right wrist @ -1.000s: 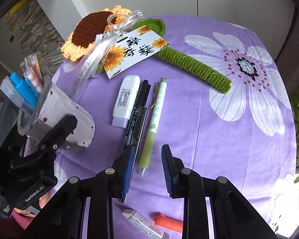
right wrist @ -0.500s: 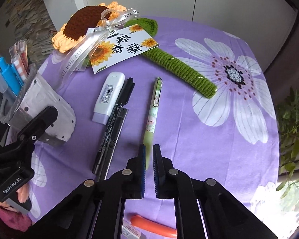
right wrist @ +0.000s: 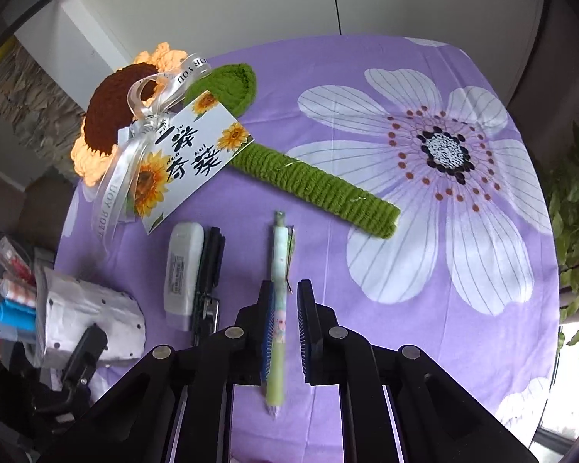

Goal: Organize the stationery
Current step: 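Grasp the light green patterned pen with the right tool, then lower the green pen into the grey cup held by the left tool, release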

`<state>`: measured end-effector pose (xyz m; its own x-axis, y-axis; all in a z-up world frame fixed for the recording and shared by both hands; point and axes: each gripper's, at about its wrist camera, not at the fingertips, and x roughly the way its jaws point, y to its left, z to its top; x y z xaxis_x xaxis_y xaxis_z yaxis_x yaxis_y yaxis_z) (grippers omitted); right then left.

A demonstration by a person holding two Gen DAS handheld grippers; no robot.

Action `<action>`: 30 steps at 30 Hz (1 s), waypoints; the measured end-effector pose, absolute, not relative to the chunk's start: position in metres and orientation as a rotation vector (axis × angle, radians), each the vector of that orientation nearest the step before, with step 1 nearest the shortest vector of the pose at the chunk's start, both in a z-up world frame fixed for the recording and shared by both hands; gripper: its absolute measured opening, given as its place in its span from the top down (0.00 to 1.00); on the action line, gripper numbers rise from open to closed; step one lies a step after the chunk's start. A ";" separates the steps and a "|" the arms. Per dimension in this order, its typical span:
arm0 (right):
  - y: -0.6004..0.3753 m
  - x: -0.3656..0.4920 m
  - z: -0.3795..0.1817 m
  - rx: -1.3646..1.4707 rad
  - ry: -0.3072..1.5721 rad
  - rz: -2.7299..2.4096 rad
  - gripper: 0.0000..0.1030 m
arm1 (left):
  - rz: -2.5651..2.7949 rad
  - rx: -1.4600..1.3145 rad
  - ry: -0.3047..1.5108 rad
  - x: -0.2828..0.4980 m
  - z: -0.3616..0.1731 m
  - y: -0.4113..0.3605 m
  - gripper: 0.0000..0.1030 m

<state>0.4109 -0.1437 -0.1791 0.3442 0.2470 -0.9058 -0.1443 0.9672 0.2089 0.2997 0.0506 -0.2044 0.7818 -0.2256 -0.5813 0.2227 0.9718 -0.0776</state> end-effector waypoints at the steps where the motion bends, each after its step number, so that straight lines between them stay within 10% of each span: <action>1: -0.141 0.413 -0.180 0.086 1.195 0.256 0.87 | -0.242 -0.004 0.628 0.300 -0.204 0.051 0.30; 6: -0.129 0.430 -0.186 0.034 1.200 0.227 0.62 | -0.242 -0.004 0.628 0.300 -0.204 0.051 0.30; 13: -0.109 0.444 -0.193 -0.024 1.204 0.232 0.63 | -0.242 -0.005 0.628 0.300 -0.204 0.051 0.30; 16: -0.100 0.450 -0.196 -0.085 1.192 0.206 0.84 | -0.242 -0.005 0.628 0.300 -0.204 0.051 0.30; 30: -0.105 0.358 -0.091 0.001 0.903 0.377 0.85 | -0.241 -0.003 0.627 0.300 -0.204 0.051 0.30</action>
<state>0.3580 -0.1048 -0.0913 0.5583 0.3205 -0.7652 -0.3194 0.9343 0.1583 0.3000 0.0507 -0.2042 0.7827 -0.2239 -0.5808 0.2218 0.9721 -0.0759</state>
